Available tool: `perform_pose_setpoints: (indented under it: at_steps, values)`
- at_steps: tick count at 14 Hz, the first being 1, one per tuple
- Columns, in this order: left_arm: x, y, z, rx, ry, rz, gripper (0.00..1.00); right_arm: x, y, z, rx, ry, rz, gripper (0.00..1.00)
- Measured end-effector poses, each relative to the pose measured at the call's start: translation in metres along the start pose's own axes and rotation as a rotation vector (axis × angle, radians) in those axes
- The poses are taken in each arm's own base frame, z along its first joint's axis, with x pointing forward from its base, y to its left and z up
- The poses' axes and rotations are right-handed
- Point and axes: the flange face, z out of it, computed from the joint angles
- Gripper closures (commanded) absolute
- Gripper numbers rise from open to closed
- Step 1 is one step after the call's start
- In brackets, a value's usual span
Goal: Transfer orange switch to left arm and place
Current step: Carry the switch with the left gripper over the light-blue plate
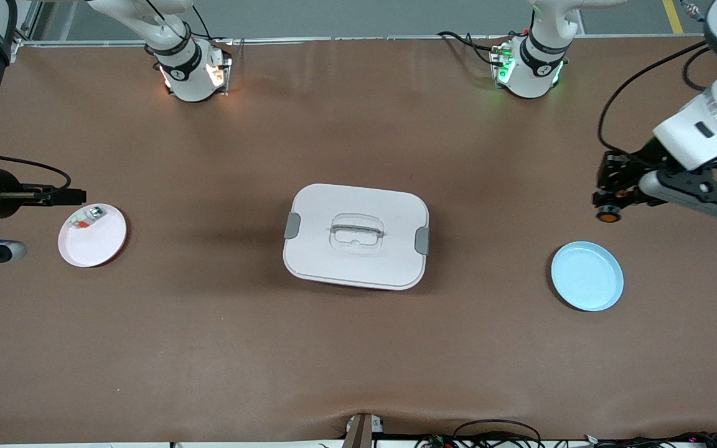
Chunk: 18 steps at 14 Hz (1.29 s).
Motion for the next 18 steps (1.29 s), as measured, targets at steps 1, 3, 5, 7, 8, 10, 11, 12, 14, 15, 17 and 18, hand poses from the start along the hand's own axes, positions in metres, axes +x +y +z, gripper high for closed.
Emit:
perform_pose_setpoints:
  at_steps: [1,3,5,7,8,10,11,12,14,15,17,18]
  values:
    - [-0.003,-0.009,-0.006,0.029,-0.015,-0.006,1.00,0.000,0.002,0.000,0.001,0.000,0.002,0.00]
    - [-0.010,-0.025,-0.013,0.064,-0.051,-0.024,1.00,0.000,0.003,0.000,0.002,0.000,0.003,0.00]
    - [-0.018,-0.043,-0.013,0.074,-0.082,-0.058,1.00,0.000,0.002,0.000,0.002,0.002,0.002,0.00]
    - [-0.025,-0.066,-0.015,0.078,-0.089,-0.117,1.00,0.001,0.002,-0.001,0.002,0.008,0.002,0.00]
    - [-0.029,-0.077,-0.017,0.081,-0.088,-0.164,1.00,0.002,0.002,-0.001,0.003,0.014,0.002,0.00]
    - [-0.033,-0.087,-0.018,0.087,-0.085,-0.302,1.00,0.003,0.002,-0.004,0.005,0.050,0.002,0.00]
    - [-0.033,-0.088,-0.017,0.091,-0.083,-0.393,1.00,0.004,0.001,-0.003,0.008,0.076,0.001,0.00]
    - [-0.032,-0.088,-0.016,0.095,-0.080,-0.494,1.00,0.002,0.002,-0.002,0.010,0.098,0.002,0.00]
    - [-0.031,-0.085,-0.013,0.103,-0.076,-0.701,1.00,-0.009,0.004,0.001,0.013,0.098,0.004,0.00]
    - [-0.030,-0.084,-0.011,0.108,-0.076,-0.810,1.00,-0.015,0.005,0.000,0.014,0.099,0.004,0.00]
    - [-0.026,-0.080,-0.002,0.119,-0.079,-1.046,1.00,-0.028,0.006,-0.010,0.017,0.127,0.004,0.00]
    - [-0.023,-0.079,0.005,0.126,-0.085,-1.163,1.00,-0.034,0.007,-0.016,0.020,0.141,0.004,0.00]
